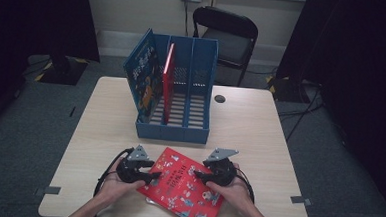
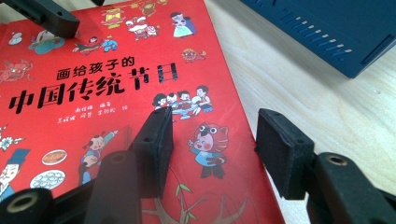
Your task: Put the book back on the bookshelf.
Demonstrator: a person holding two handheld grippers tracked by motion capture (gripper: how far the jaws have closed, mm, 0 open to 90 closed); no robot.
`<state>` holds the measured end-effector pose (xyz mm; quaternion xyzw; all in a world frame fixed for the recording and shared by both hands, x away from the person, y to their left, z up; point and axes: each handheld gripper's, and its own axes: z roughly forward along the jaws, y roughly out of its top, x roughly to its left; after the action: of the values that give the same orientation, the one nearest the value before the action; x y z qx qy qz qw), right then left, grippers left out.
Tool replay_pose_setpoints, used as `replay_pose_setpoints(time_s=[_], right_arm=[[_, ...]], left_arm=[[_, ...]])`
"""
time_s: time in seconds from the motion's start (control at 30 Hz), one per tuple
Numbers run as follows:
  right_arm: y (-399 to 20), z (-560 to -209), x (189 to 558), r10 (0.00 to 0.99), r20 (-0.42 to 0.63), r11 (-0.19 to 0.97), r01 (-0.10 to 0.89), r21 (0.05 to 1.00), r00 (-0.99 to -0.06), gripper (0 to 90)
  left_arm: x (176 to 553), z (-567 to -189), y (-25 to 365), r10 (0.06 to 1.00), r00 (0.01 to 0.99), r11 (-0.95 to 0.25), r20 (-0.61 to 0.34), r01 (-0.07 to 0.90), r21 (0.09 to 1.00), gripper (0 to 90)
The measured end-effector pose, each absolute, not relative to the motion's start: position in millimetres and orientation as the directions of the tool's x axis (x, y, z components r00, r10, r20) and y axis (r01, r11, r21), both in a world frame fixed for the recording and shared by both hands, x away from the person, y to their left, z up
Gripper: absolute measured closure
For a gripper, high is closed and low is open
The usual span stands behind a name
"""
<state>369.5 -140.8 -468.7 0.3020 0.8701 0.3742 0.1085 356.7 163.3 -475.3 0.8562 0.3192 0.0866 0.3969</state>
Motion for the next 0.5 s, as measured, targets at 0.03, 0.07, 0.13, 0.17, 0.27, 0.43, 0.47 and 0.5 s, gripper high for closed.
replay_pose_setpoints(time_s=[0.03, 0.07, 0.13, 0.17, 0.27, 0.43, 0.47, 0.5], right_arm=[[-141, -468, 369, 0.608, 0.041, 0.537, 0.449, 0.714, -0.793, 47.4], [-142, -468, 369, 0.608, 0.039, 0.539, 0.448, 0.713, -0.793, 47.6], [-143, -468, 368, 0.608, 0.034, 0.541, 0.445, 0.713, -0.793, 47.9], [-144, -468, 367, 0.612, 0.033, 0.539, 0.447, 0.714, -0.79, 48.0], [-146, -467, 363, 0.621, 0.018, 0.543, 0.446, 0.711, -0.784, 48.1], [-149, -464, 367, 0.611, 0.02, 0.563, 0.451, 0.693, -0.792, 42.4], [-148, -465, 368, 0.611, 0.028, 0.556, 0.455, 0.695, -0.791, 41.5], [-147, -465, 369, 0.612, 0.037, 0.552, 0.459, 0.696, -0.79, 41.0]], left_arm=[[358, -475, 162, 0.605, 0.791, -0.493, -0.089, 0.461, 0.738, 48.2], [361, -475, 160, 0.598, 0.797, -0.503, -0.079, 0.45, 0.738, 48.3], [364, -475, 158, 0.599, 0.796, -0.497, -0.082, 0.451, 0.742, 49.0], [366, -476, 157, 0.597, 0.798, -0.494, -0.081, 0.446, 0.746, 49.7], [369, -477, 154, 0.591, 0.803, -0.489, -0.083, 0.438, 0.755, 50.5], [377, -478, 150, 0.586, 0.804, -0.479, -0.104, 0.447, 0.755, 50.6], [378, -478, 148, 0.585, 0.805, -0.48, -0.103, 0.445, 0.756, 50.7], [380, -479, 146, 0.583, 0.806, -0.478, -0.103, 0.443, 0.758, 50.9]])
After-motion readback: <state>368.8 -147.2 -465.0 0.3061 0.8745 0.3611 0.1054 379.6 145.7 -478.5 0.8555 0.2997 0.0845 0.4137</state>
